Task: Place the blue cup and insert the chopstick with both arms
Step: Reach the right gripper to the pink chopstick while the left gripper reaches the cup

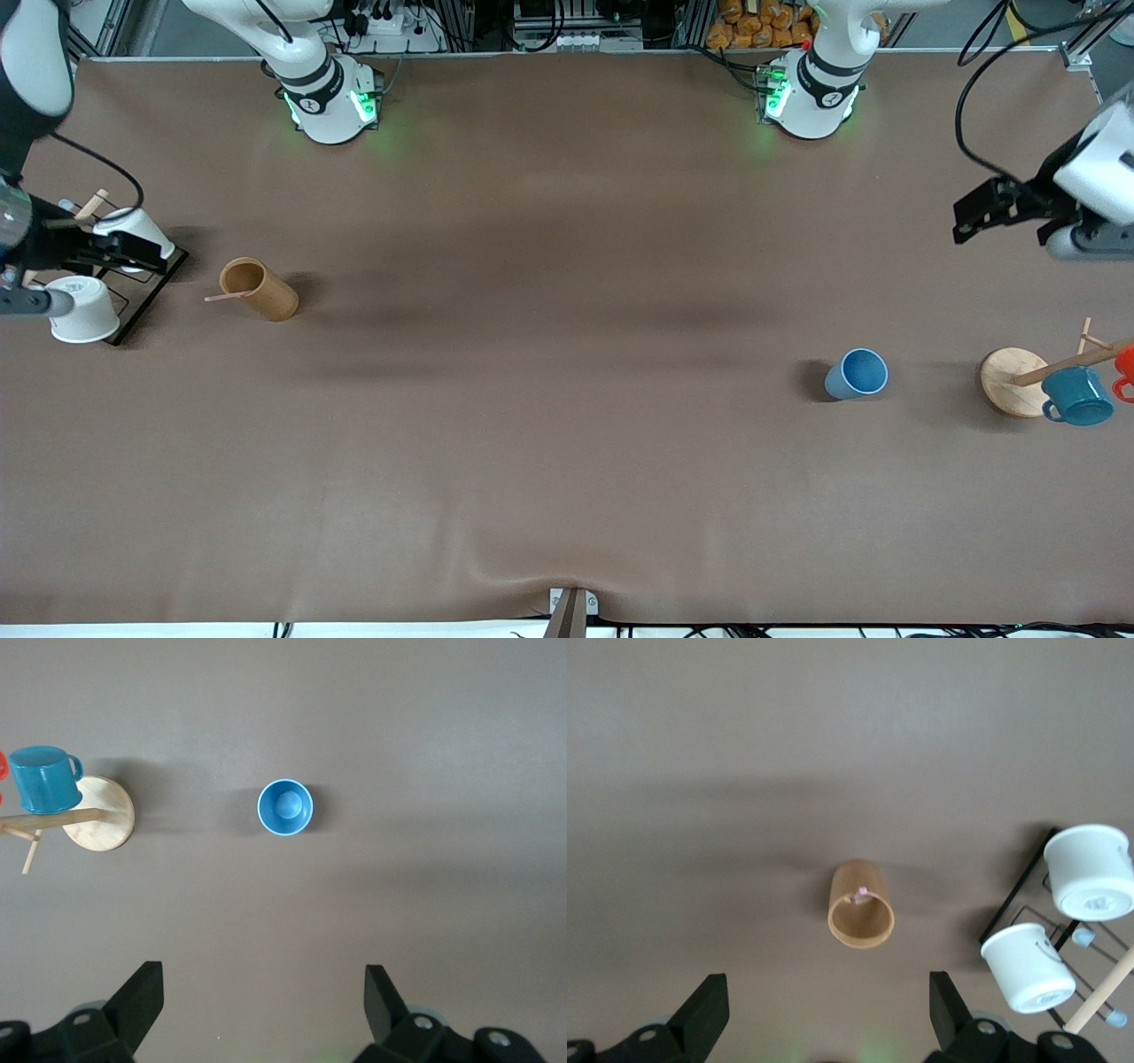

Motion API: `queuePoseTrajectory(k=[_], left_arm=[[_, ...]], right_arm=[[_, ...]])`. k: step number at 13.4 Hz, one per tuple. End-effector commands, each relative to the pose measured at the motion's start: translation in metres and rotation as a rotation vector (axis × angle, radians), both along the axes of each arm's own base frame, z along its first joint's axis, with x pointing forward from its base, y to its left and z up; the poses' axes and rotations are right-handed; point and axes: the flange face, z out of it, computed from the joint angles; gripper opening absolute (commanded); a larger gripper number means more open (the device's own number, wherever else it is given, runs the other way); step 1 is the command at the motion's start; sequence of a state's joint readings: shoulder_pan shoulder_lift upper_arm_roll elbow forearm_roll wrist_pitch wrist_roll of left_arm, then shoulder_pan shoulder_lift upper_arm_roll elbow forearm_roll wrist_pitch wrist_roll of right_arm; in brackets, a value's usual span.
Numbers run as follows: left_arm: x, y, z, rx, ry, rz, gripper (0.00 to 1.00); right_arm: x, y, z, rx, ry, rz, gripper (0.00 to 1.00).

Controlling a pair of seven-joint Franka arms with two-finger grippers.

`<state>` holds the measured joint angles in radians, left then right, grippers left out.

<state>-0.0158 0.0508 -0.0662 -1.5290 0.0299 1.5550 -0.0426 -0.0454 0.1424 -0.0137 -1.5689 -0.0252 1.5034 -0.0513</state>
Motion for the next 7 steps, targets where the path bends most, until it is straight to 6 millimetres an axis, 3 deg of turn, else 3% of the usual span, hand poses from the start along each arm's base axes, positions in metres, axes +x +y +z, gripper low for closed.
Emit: queuePoseTrajectory(k=[1,5,7], left_arm=[[0.029,0.01,-0.046,-0.014,0.021,0.014,1.0],[0.068,0.009,-0.151,0.001,-0.015,-0.011,1.0],[0.071,0.007,-0.201,-0.006,-0.085,-0.026,1.0]], right_arm=[[0.002,-0.027,-0.041,0.005,0.083,-0.041,1.0],[0.012,-0.038,-0.101,0.024,0.187,-0.084,1.0],[0.017,-0.038,-0.123,0.026,0.209,-0.101,0.97]])
